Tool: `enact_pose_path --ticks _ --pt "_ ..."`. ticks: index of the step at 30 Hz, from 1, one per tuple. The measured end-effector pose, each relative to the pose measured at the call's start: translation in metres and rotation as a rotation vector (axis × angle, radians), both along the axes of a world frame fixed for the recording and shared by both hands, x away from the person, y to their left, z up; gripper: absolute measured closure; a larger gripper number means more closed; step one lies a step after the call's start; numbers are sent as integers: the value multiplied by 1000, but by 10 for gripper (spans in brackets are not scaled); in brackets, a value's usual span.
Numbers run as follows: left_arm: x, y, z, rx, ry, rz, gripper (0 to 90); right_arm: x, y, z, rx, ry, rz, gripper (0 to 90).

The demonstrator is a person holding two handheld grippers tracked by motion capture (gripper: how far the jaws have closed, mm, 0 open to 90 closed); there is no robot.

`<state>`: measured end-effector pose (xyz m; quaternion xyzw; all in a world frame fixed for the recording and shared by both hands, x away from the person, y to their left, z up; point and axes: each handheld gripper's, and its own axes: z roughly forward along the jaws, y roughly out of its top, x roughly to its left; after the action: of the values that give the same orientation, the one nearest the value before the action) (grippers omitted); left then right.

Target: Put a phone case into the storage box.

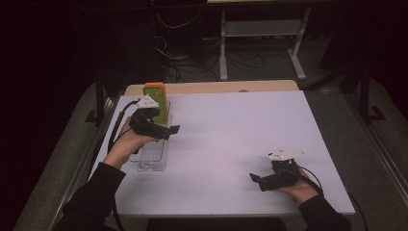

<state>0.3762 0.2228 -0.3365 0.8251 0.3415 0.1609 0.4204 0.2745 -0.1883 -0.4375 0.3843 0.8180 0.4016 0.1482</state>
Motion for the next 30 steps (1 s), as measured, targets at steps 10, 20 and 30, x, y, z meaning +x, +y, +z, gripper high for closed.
enact_pose_path --ticks 10,20,30 --pt "-22 6 -16 -32 4 -24 0 0 -1 2 -1 -6 5 0" --pt "-38 15 -30 -34 16 -57 0 -1 -2 8 5 3 32 0" --pt "-52 20 -41 11 8 -92 0 -1 -2 19 7 -18 66 0"
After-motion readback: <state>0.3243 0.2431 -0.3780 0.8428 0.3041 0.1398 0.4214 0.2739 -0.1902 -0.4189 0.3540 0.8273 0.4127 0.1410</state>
